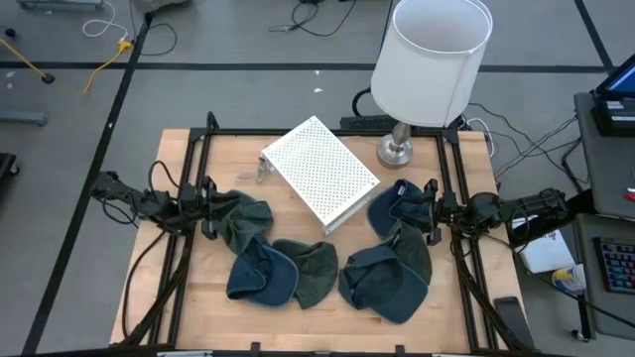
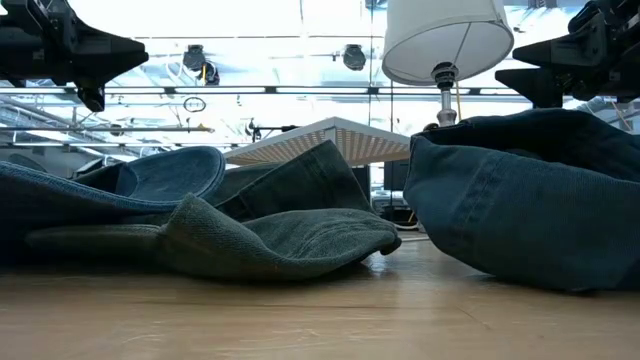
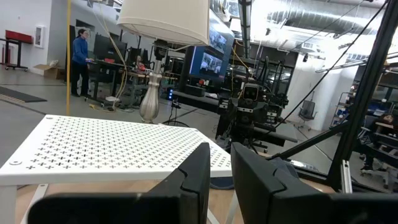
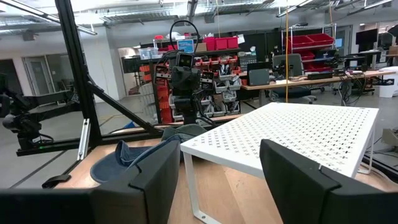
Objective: Pick & Place hat
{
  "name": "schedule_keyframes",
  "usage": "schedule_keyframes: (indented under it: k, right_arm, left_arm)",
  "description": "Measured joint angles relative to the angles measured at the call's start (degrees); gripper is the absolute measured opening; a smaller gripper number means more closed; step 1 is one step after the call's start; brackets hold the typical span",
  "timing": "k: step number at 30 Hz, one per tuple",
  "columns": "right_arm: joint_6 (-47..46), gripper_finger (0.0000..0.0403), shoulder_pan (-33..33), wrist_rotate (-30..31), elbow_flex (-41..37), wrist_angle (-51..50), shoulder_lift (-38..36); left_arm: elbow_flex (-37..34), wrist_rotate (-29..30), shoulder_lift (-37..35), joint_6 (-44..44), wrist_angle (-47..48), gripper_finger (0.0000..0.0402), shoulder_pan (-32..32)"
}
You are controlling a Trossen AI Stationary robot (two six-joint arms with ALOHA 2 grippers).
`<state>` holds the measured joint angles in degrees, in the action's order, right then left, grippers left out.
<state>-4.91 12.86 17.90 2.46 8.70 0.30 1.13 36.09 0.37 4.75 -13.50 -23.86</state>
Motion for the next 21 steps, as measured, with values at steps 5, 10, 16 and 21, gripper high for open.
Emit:
schedule_keyframes:
  k: [5, 10, 16, 21]
  right_arm:
    - [0.0, 0.0217, 0.0, 0.0, 0.0, 0.0, 0.0]
    - [0.0, 0.0217, 0.0, 0.0, 0.0, 0.5, 0.0]
    - [0.0, 0.0215, 0.0, 0.0, 0.0, 1.7, 0.0]
    - [-0.1, 0.0217, 0.0, 3.0, 0.0, 2.1, 0.1]
  left_arm:
    - [0.0, 0.0, 0.0, 0.0, 0.0, 0.0067, 0.0]
    - [0.0, 0.0, 0.0, 0.0, 0.0, 0.0067, 0.0]
    - [0.0, 0.0, 0.0, 0.0, 0.0, 0.0067, 0.0]
    - [0.0, 0.0, 0.0, 0.0, 0.0, 0.0067, 0.0]
